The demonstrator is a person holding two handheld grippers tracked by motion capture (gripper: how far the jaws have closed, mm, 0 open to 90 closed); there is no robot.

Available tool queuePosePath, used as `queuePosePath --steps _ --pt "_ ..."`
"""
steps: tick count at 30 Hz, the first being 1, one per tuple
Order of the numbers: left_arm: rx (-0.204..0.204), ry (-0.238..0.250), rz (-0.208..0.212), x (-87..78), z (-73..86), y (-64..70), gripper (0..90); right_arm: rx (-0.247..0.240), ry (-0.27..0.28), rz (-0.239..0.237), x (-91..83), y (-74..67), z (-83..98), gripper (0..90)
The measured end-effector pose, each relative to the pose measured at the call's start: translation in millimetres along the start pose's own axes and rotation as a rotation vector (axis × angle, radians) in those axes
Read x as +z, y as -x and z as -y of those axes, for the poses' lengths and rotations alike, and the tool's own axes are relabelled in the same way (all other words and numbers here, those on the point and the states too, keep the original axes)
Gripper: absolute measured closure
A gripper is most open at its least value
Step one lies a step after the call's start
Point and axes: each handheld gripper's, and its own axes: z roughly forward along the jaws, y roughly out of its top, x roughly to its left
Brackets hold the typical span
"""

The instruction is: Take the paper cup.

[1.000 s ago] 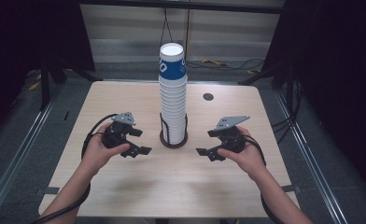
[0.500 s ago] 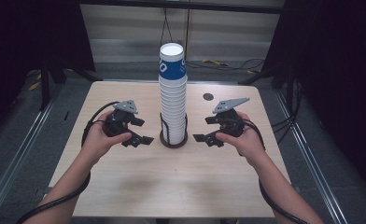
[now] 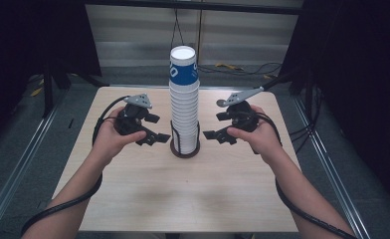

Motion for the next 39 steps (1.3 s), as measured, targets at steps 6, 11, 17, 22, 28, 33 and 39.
queuePosePath --steps 6,11,17,22,28,33,39 --pt "0.011 0.000 -0.002 0.1 -9.1 -1.6 15.8 0.002 0.000 0.008 -3.0 4.5 -11.4 16.8" --pt "0.017 0.002 -0.009 -1.3 -13.4 -2.1 15.8 -0.002 0.007 0.015 -7.1 6.1 -21.7 16.8" --pt "0.034 -0.003 -0.016 -0.3 -19.6 -3.0 15.8 -0.012 -0.002 0.031 -9.7 8.9 -31.4 16.7" --pt "0.039 0.005 -0.019 -2.8 -23.4 -3.4 15.8 -0.016 0.003 0.024 -10.3 7.8 -39.7 16.7" --pt "0.035 0.013 -0.031 -8.3 -29.4 -5.8 15.8 -0.035 0.018 0.026 -13.9 5.2 -53.5 16.4" --pt "0.030 0.010 -0.030 -8.3 -31.0 -5.8 15.9 -0.028 0.024 0.044 -12.4 3.3 -65.4 14.1" --pt "0.036 0.014 -0.028 -9.9 -34.9 -8.6 16.0 -0.032 0.032 0.044 -7.9 3.5 -78.7 13.3"
